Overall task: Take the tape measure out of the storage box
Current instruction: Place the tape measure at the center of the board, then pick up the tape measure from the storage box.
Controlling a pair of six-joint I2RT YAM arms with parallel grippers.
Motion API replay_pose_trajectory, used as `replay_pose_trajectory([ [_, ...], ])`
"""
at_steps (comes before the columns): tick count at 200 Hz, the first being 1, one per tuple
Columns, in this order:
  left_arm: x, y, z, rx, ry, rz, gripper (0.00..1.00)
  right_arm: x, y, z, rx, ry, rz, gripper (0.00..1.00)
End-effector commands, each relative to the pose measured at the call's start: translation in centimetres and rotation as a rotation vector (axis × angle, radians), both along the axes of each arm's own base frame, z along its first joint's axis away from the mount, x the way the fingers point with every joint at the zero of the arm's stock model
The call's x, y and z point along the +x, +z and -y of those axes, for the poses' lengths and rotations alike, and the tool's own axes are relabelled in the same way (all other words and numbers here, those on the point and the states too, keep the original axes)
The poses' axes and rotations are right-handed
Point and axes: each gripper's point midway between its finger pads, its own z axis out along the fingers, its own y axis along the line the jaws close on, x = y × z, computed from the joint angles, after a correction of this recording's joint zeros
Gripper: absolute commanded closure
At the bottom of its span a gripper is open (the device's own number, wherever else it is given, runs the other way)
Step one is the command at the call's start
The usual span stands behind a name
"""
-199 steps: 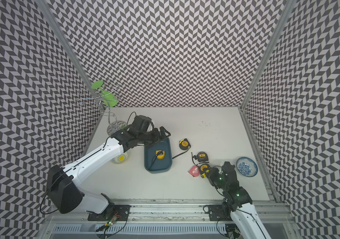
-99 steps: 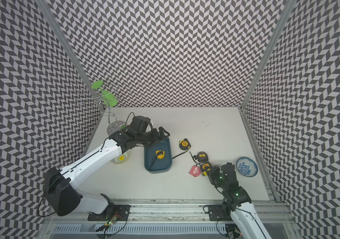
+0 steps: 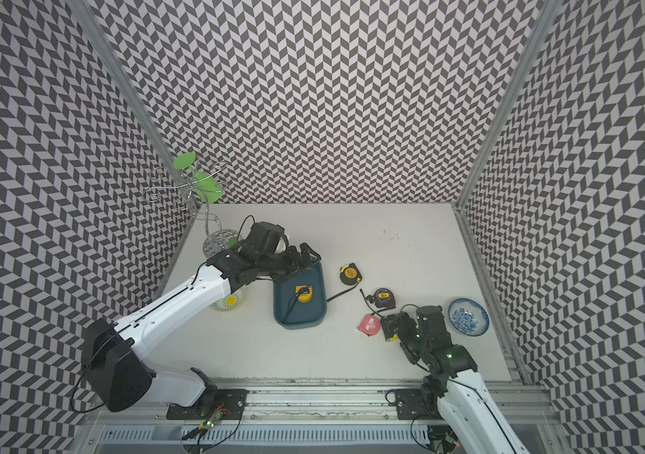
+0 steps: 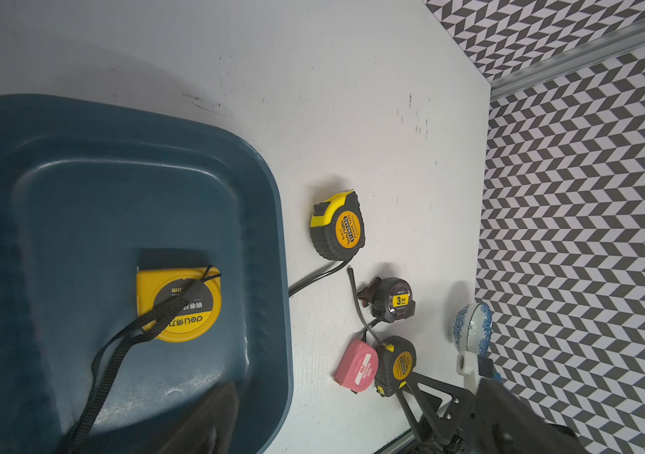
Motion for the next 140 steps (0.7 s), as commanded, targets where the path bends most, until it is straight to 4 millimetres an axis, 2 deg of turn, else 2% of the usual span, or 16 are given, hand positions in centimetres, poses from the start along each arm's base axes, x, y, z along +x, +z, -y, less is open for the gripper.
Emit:
replay_pose_trajectory([
  [1,0.3,-1.1,-0.7,0.094,-0.036,0.01,0.0,-0.5,1.0,-0.4,-0.033,0.093,-0.024,0.08],
  [22,0.2,-3.5,-1.1,0.213,-0.108,-0.021,0.0,0.0,2.1,-0.6,-0.062,0.144,-0.029,0.06],
  [47,0.2,-6.3,-1.4,0.34,-0.198,-0.055,0.0,1.3,4.5,-0.5,-0.096,0.165,0.033,0.05],
  [80,1.1,-8.8,-2.8,0.54,-0.228,-0.069,0.0,2.8,6.9,-1.0,-0.109,0.2,0.092,0.04],
  [111,0.9,-11.7,-3.1,0.62,-0.27,-0.122,0.0,3.9,8.2,-1.3,-0.112,0.218,0.131,0.04],
  [140,0.8,-13.9,-3.0,0.687,-0.286,-0.149,0.0,4.4,8.3,-1.5,-0.114,0.231,0.142,0.04],
])
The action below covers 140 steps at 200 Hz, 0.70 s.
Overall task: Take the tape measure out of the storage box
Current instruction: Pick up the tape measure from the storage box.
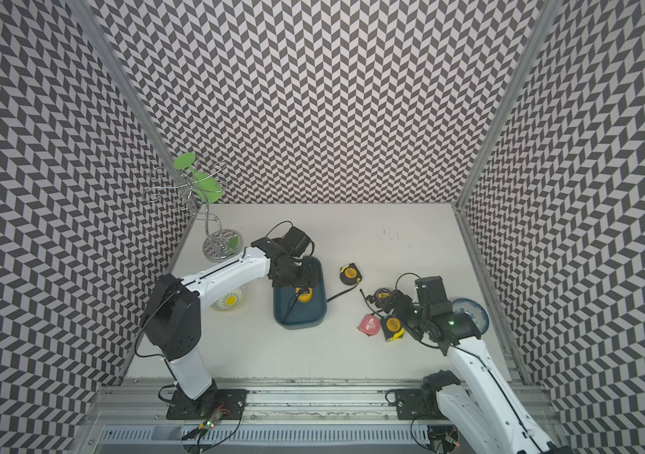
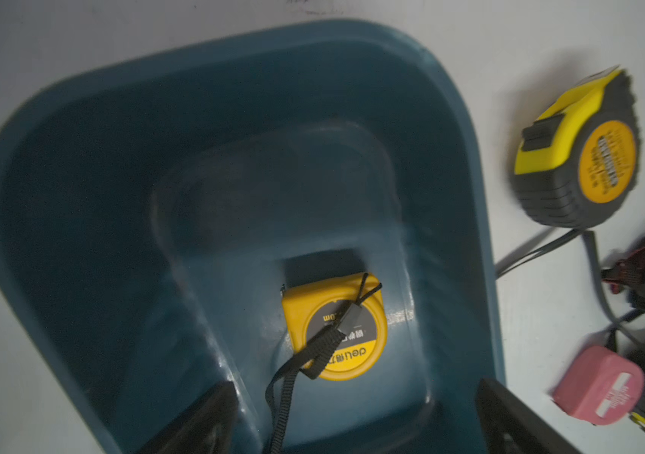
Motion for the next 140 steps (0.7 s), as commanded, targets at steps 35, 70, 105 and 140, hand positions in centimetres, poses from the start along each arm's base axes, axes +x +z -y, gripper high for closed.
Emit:
replay_pose_trajectory([
  [35,0.4,-3.3,0.0,0.114,-0.021,-0.035,0.01,1.5,1.1,-0.6,0.006,0.044,0.076,0.04],
  [70,0.8,-4.6,0.2,0.121,0.01,-0.046,0.01,1.8,1.1,-0.7,0.001,0.053,0.085,0.03],
  [105,1.4,-5.0,0.3,0.113,0.039,-0.045,0.05,2.2,1.3,-0.2,-0.021,0.034,0.107,0.03],
  [140,1.5,-5.8,0.5,0.103,0.048,-0.057,0.13,2.5,1.4,-0.2,-0.018,0.029,0.129,0.03],
])
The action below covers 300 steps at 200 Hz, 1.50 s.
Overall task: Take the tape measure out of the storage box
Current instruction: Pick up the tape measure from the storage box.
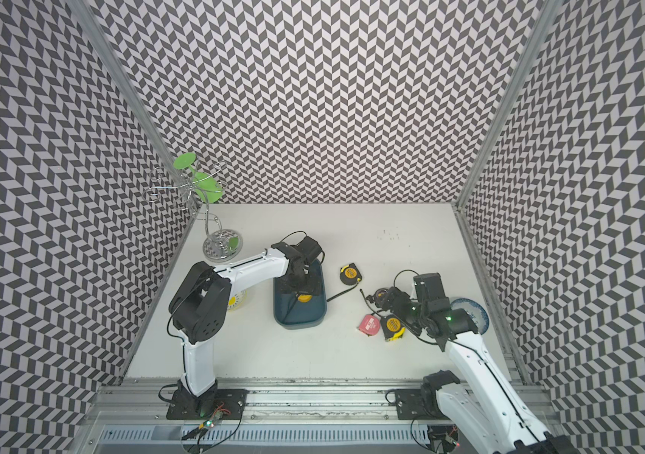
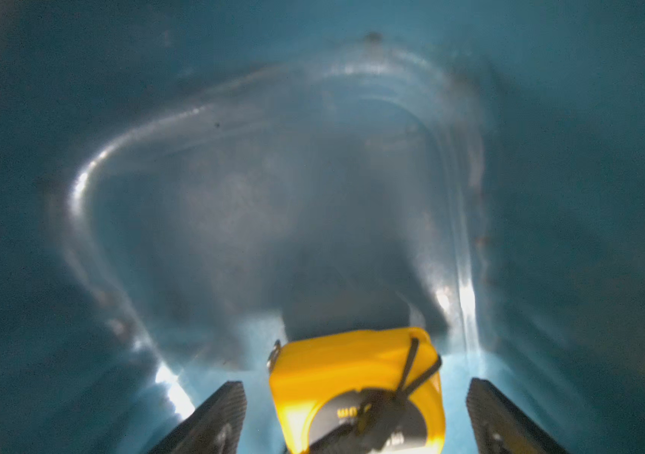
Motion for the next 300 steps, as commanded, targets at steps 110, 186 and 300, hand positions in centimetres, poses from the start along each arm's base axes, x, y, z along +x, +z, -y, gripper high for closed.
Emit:
replay_pose_trajectory([
  [110,1.4,2.2,0.5,-0.066,0.057,0.045,1.0,2.5,1.5,-1.5,0.032,0.078,0.101,0.03],
  [186,2.7,12.6,3.2,-0.432,0.222,0.144,1.0,4.3,5.2,-4.6,0.051,0.238,0.272,0.03],
  [300,1.5,23.2,7.3,-0.868,0.344,0.128,1.0,5.7,12.4,-14.3,0.185,0.355,0.641,0.07],
])
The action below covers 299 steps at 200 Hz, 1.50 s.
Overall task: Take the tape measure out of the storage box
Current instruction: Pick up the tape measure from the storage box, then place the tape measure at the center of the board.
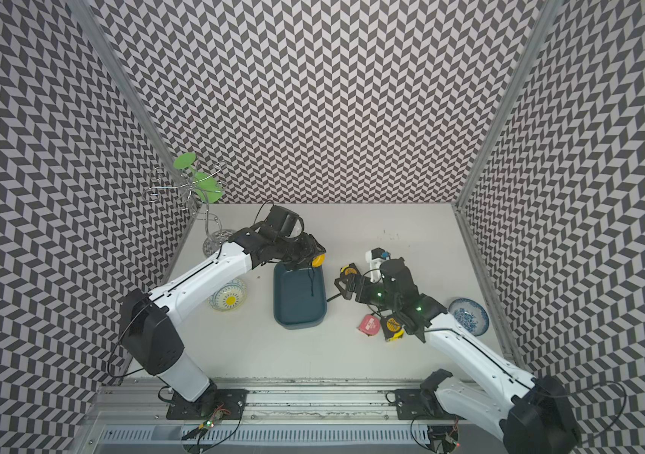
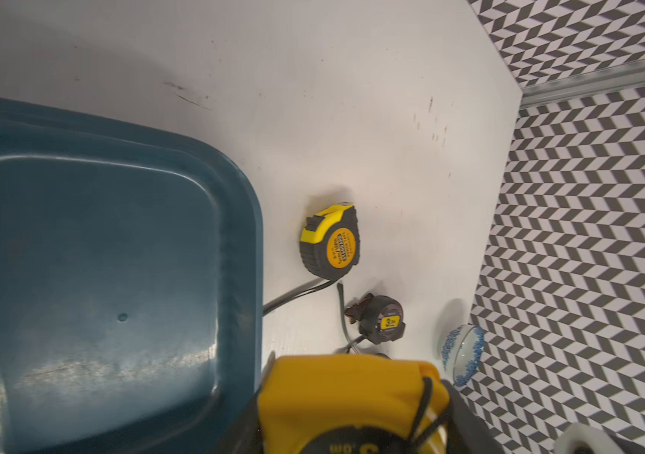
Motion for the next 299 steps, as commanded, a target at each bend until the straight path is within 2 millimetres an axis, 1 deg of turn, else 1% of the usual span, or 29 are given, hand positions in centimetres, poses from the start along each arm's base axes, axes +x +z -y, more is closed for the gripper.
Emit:
replay_pose_trajectory([
  [1,-0.6,4.8,1.7,-0.154,-0.004,0.046,1.0,1.8,5.1,-1.2,0.108,-0.041,0.188,0.07],
  [26,-1.7,5.1,2.6,-0.204,-0.016,0.023,1.0,1.4,6.3,-2.1,0.144,-0.02,0.231,0.08],
  [28,-1.8,5.1,2.7,-0.208,-0.018,0.02,1.0,1.9,6.2,-1.7,0.131,-0.054,0.239,0.1],
  [31,-2.0,5.0,2.8,-0.213,-0.021,0.013,1.0,2.0,6.2,-1.6,0.131,-0.063,0.246,0.12],
  [45,-2.6,5.1,3.5,-0.236,-0.032,0.002,1.0,2.2,6.6,-1.7,0.133,-0.074,0.267,0.13],
  [63,-3.2,5.2,4.3,-0.249,-0.043,-0.006,1.0,2.3,6.7,-1.9,0.131,-0.092,0.279,0.19],
  [105,-3.8,5.8,4.9,-0.268,-0.058,-0.007,1.0,2.7,7.2,-1.9,0.137,-0.123,0.3,0.3],
  [130,-4.1,6.1,5.4,-0.285,-0.075,-0.01,1.0,3.0,7.0,-1.7,0.132,-0.142,0.299,0.42],
  [155,-4.3,6.2,5.7,-0.292,-0.086,-0.011,1.0,3.2,6.8,-1.7,0.135,-0.151,0.294,0.6],
  [186,-4.4,6.4,5.8,-0.3,-0.096,-0.008,1.0,3.2,6.6,-1.6,0.138,-0.157,0.288,0.75],
  [210,-4.2,6.4,5.9,-0.304,-0.104,0.0,1.0,3.2,6.5,-1.5,0.134,-0.162,0.282,0.84],
  [213,-4.3,6.4,6.0,-0.304,-0.105,0.0,0.97,3.2,6.5,-1.5,0.135,-0.165,0.282,0.84],
  [221,-4.3,6.5,6.1,-0.307,-0.112,0.005,0.8,3.2,6.4,-1.5,0.137,-0.167,0.279,0.85],
  [230,-4.2,6.4,6.1,-0.308,-0.116,0.009,0.57,3.2,6.3,-1.4,0.136,-0.17,0.275,0.87],
  [234,-4.1,6.4,6.2,-0.308,-0.118,0.01,0.5,3.2,6.3,-1.4,0.137,-0.171,0.274,0.87],
  [258,-3.8,6.4,6.0,-0.301,-0.122,0.026,0.21,3.1,6.0,-1.2,0.139,-0.181,0.255,0.89],
  [265,-3.6,6.4,5.8,-0.293,-0.118,0.034,0.14,3.0,5.9,-1.1,0.139,-0.184,0.251,0.9],
  [274,-3.3,6.1,5.4,-0.274,-0.113,0.044,0.02,2.8,5.7,-1.0,0.143,-0.183,0.248,0.9],
  [278,-3.2,5.9,5.2,-0.263,-0.11,0.049,0.0,2.7,5.6,-0.9,0.146,-0.183,0.246,0.9],
  [299,-2.6,4.5,3.5,-0.204,-0.081,0.058,0.0,1.9,4.8,-0.5,0.155,-0.179,0.226,0.9],
])
